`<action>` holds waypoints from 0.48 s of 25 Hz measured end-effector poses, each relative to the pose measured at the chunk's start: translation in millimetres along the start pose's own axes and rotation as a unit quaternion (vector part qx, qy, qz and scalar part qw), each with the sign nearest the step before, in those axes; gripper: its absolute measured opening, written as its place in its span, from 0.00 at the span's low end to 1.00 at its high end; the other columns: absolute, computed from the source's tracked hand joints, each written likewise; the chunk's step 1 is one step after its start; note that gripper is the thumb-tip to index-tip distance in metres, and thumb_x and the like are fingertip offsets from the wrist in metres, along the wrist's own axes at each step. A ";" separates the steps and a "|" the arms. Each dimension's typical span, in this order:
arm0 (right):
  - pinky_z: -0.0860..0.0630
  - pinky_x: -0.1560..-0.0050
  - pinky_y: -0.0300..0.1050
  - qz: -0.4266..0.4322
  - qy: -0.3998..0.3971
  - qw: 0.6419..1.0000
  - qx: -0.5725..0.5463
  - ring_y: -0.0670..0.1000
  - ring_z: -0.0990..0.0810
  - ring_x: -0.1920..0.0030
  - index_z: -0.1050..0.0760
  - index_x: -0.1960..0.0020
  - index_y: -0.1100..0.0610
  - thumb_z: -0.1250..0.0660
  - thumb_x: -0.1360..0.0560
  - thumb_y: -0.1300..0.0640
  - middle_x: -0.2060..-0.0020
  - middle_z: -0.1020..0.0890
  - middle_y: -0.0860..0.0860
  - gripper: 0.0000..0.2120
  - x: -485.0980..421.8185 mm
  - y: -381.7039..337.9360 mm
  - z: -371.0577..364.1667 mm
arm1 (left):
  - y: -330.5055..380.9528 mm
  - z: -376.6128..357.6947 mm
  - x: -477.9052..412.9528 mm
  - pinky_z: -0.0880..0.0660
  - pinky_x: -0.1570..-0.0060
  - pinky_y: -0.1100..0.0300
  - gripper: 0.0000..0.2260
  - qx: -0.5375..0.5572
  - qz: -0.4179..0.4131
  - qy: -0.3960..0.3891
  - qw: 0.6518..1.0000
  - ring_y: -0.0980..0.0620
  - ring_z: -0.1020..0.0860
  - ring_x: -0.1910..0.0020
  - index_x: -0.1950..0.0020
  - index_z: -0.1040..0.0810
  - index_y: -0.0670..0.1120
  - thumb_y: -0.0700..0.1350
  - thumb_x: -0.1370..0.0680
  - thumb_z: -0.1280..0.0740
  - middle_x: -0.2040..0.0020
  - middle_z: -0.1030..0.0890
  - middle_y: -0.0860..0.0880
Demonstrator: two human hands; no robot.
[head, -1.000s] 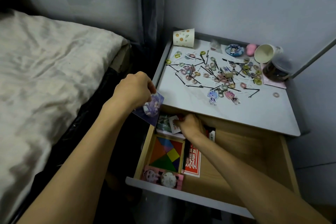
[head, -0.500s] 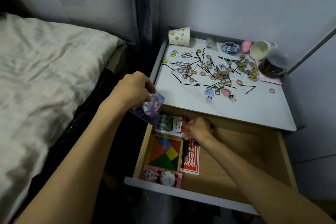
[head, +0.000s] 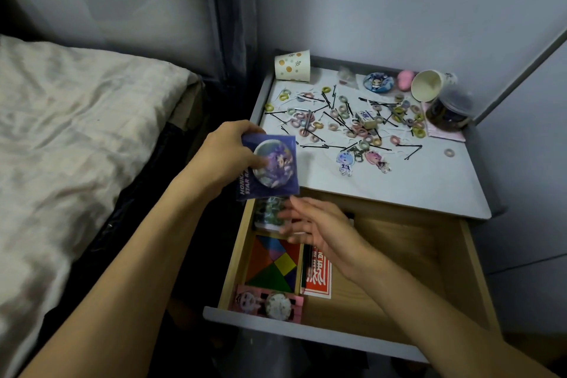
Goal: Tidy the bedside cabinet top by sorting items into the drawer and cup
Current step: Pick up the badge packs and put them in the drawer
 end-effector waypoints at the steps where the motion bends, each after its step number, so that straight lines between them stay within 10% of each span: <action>1: 0.20 0.59 0.40 0.015 -0.024 0.998 -0.055 0.54 0.16 0.52 0.20 0.45 0.57 0.30 0.24 0.49 0.48 0.16 0.56 0.13 6.1 -11.1 -9.8 | 4.1 -3.0 1.5 0.20 0.56 0.55 0.18 0.048 -0.002 0.009 0.999 0.51 0.19 0.56 0.46 0.20 0.47 0.35 0.32 0.23 0.53 0.17 0.48; 6: 0.19 0.51 0.41 0.132 0.067 0.987 -0.067 0.53 0.16 0.47 0.23 0.42 0.56 0.35 0.20 0.57 0.48 0.15 0.54 0.08 13.7 -69.7 -2.0 | 9.9 -29.0 9.4 0.21 0.67 0.61 0.12 0.223 0.024 -0.025 0.974 0.53 0.18 0.63 0.48 0.20 0.42 0.36 0.30 0.24 0.57 0.16 0.46; 12: 0.19 0.51 0.48 0.185 0.048 0.940 0.283 0.50 0.16 0.49 0.26 0.38 0.51 0.39 0.18 0.57 0.46 0.17 0.52 0.10 24.3 -112.6 15.0 | 39.5 -11.5 14.5 0.27 0.55 0.64 0.32 -0.054 -0.129 0.042 0.989 0.58 0.23 0.49 0.29 0.30 0.53 0.50 0.31 0.22 0.44 0.24 0.58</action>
Point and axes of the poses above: each hand's wrist, its own x-axis away from the middle knuckle, its own z-axis out of the back of the hand, y = z × x, the point moved 9 cm from there along -x, towards the middle knuckle
